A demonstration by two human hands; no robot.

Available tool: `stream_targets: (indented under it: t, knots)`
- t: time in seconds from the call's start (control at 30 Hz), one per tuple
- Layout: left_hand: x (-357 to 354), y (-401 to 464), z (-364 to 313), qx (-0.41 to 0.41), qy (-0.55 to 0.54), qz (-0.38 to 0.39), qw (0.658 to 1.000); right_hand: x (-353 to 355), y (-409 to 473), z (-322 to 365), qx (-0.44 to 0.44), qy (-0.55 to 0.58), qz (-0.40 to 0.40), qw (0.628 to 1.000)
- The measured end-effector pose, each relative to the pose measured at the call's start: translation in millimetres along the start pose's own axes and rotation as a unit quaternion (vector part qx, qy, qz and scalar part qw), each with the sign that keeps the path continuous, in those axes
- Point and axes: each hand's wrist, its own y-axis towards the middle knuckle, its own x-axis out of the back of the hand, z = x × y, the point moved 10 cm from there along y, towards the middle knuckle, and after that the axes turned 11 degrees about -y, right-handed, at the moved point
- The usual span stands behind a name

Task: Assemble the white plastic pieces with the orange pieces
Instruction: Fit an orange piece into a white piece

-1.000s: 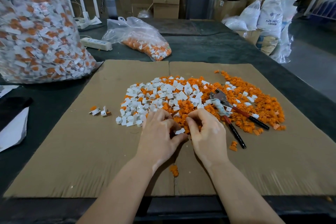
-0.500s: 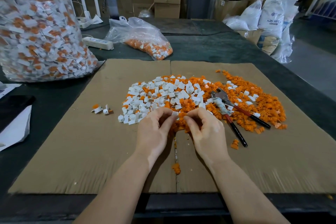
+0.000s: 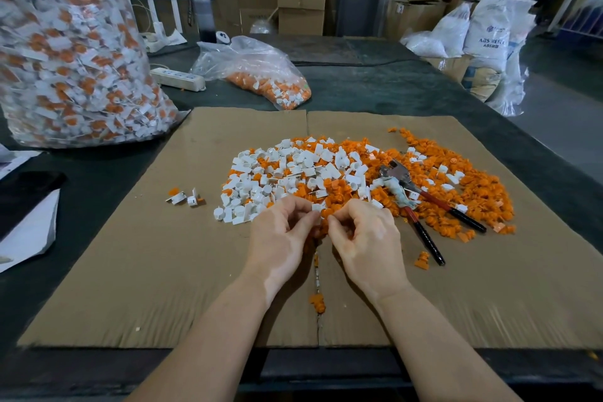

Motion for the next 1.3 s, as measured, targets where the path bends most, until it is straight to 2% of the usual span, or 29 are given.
stream_targets:
  t: [0.17, 0.53, 0.83, 1.1, 1.3]
  knots:
    - [-3.1, -0.4, -8.7, -0.043, 0.091, 0.016, 0.995, -3.9, -1.1, -1.2, 0.004, -0.004, 0.014, 1.000]
    - [-2.0, -1.4, -3.0, 0.002, 0.020, 0.010, 1.000, -0.7, -0.5, 6.2, 0.029, -0.019, 0.004, 0.999]
    - [-2.8, -4.1, -11.9, -0.037, 0.074, 0.012, 0.997, 3.9, -2.3, 17.3, 0.077, -0.052, -0.020, 0.995]
    - [0.0, -3.8, -7.0, 0.014, -0.070, 0.010, 0.997, 3.4, -2.3, 8.2, 0.047, 0.017, -0.004, 0.999]
    - [1.6, -2.7, -5.4, 0.016, -0.073, 0.006, 0.997, 8.9, -0.8, 8.7, 0.054, 0.077, -0.019, 0.995]
